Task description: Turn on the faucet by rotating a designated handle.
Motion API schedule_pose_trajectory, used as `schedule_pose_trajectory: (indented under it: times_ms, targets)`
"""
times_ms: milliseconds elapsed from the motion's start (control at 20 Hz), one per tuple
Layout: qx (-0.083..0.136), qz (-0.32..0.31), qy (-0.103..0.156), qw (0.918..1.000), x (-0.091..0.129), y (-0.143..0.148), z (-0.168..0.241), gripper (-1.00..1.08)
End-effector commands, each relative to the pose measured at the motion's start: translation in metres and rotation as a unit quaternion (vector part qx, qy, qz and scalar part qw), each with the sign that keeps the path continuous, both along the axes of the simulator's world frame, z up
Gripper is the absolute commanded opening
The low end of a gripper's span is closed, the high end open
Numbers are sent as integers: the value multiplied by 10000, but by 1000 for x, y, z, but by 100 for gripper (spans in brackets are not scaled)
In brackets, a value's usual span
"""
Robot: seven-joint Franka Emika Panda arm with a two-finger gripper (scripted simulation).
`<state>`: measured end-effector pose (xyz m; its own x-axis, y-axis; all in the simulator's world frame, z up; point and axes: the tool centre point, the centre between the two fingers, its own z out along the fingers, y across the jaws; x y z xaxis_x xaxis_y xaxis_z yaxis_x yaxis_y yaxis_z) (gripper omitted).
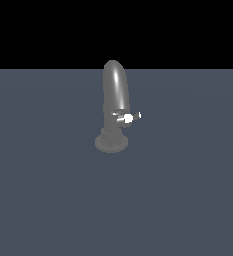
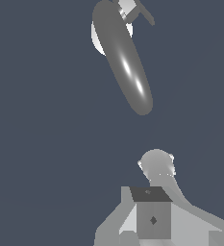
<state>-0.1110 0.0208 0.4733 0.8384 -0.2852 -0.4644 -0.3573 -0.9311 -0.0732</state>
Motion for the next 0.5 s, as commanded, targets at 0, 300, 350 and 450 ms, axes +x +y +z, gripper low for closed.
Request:
schedule_pose_trajectory:
  times_ms: [0,300,350,450]
  targets:
    - [66,-179,219,9996,13,-1,-5,-100]
    - [229,-607,740,9951,42,-4,-21,-100]
    - [257,-678,828,9939,46,-5,-24,-100]
    - [312,-822,1003,9911,56,-7,-30,-100]
